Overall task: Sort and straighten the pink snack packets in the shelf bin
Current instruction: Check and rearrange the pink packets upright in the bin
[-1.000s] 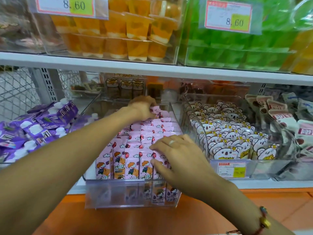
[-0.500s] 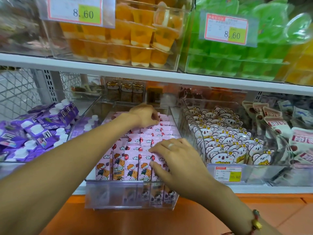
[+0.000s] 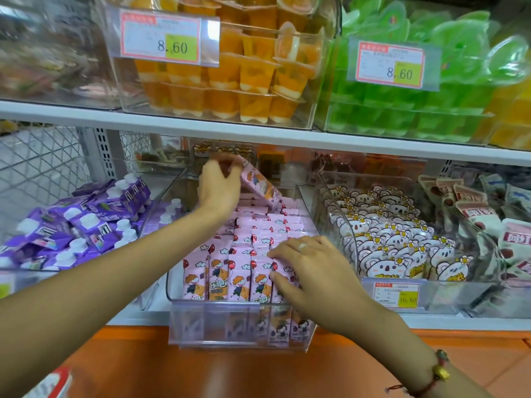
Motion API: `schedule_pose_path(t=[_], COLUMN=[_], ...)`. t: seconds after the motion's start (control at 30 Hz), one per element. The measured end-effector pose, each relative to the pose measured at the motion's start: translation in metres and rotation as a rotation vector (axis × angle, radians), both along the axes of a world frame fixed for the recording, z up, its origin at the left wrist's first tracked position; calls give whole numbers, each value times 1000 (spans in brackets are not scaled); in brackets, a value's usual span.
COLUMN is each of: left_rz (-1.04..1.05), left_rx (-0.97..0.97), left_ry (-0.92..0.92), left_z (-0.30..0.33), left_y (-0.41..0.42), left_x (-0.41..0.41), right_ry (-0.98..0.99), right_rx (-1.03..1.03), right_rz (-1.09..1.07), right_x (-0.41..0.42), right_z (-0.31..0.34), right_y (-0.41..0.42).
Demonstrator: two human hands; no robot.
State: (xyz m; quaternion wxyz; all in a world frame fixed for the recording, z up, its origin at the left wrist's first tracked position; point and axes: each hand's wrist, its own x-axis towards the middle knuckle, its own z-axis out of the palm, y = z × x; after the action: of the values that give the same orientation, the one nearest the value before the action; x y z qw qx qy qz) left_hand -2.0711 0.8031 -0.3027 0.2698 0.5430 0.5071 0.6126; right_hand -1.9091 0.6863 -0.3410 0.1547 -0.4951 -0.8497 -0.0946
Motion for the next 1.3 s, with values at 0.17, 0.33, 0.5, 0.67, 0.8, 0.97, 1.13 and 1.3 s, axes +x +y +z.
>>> schedule_pose_path(t=[0.17,0.33,0.5,0.67,0.8,0.97,1.13,1.3], left_rz=[-73,-178,-223,-227,-220,-219,-189,-258], left_rx=[83,108,14,39,53,49,35,64], left_ry=[-110,-25,-22,-21,-4,22,10,20], left_z=[1,-10,-18,-17,-16,-15,-14,-13], left_y=[-65,-107,-112,-109,-101,-96,-93,-99], left_x=[-26,-33,-35,-41,-52,-58,-58,-48], right_ry=[328,684,808,1096,824,620,578,466], right_rx=[9,112,219,-76,-74,60,45,51], right_rz=[-18,-10,-182,-393,-429,-396,-377,-365], right_x=[-6,-15,-17,-11,9,9,7,5], right_z=[7,11,4,0,0,2,2,9], right_y=[-4,0,7,15,16,10,7,4])
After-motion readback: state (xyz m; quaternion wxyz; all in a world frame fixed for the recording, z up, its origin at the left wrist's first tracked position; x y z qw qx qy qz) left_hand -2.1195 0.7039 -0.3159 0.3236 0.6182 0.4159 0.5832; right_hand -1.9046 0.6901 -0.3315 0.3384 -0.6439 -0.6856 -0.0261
